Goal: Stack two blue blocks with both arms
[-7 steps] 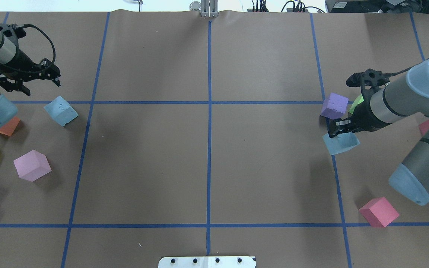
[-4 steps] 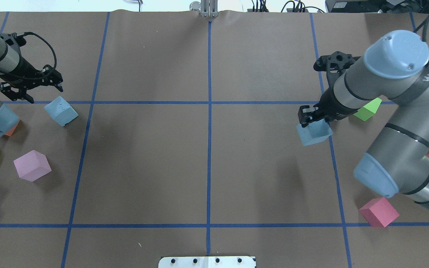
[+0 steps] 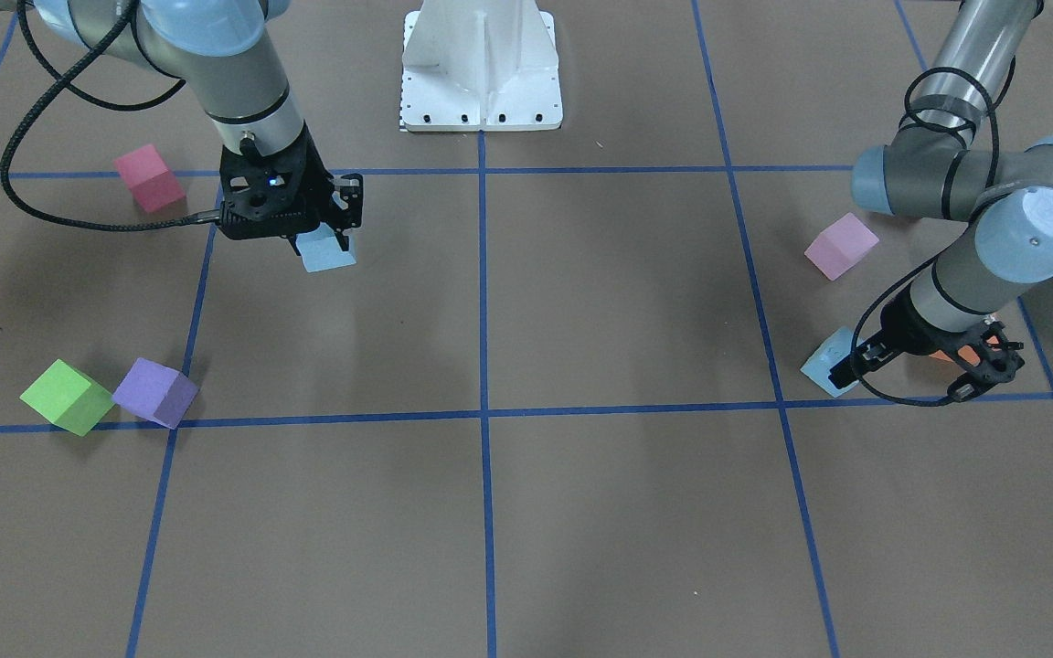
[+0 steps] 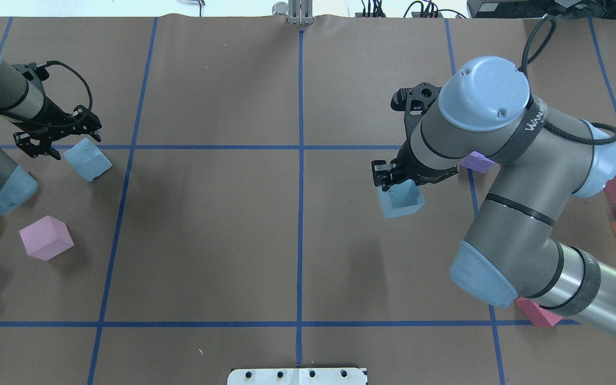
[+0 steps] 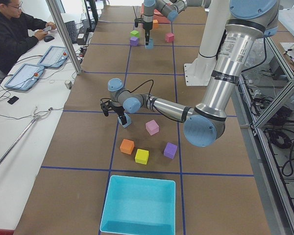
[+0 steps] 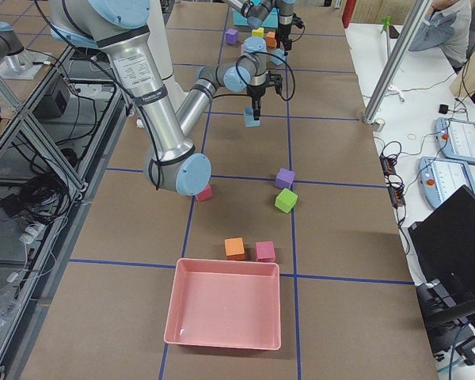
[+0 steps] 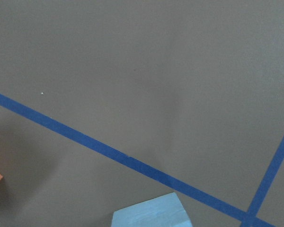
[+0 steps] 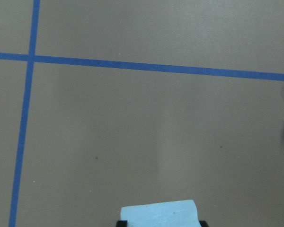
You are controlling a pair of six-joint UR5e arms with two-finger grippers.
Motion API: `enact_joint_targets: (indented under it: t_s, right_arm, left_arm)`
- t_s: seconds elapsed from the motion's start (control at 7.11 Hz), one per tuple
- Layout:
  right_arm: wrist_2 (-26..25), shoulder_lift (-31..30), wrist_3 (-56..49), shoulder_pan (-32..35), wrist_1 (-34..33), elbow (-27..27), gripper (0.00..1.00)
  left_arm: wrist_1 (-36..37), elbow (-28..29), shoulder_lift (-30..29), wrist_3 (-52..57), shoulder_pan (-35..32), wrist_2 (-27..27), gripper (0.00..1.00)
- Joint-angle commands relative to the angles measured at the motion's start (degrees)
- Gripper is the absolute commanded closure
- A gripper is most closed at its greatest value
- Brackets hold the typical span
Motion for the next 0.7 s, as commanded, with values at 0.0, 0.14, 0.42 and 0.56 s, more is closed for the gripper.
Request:
enact_joint_targets:
  t_s: [0.0, 0.14, 0.42, 0.56]
  right_arm:
    - [-2.3, 2.6, 4.6, -2.4, -0.6, -1.2, 0.49]
    - [-3.0, 4.0, 6.0, -3.1, -0.6, -2.4, 0.49]
    - [-4.0, 7.1, 7.7, -3.4, -1.0, -5.5, 0.49]
    - [-4.1, 7.9, 8.2, -3.5, -1.1, -6.0, 0.49]
  left_arm:
    - [-1.4, 1.5, 0.0, -0.4, 0.3, 0.1, 0.01]
    - [-1.5, 1.5, 0.1, -1.3, 0.5, 0.1, 0.01]
    - [-1.5, 0.9, 0.1, -3.8, 2.4, 1.4, 0.02]
    - [-1.5, 0.8, 0.0, -4.6, 2.5, 1.4, 0.05]
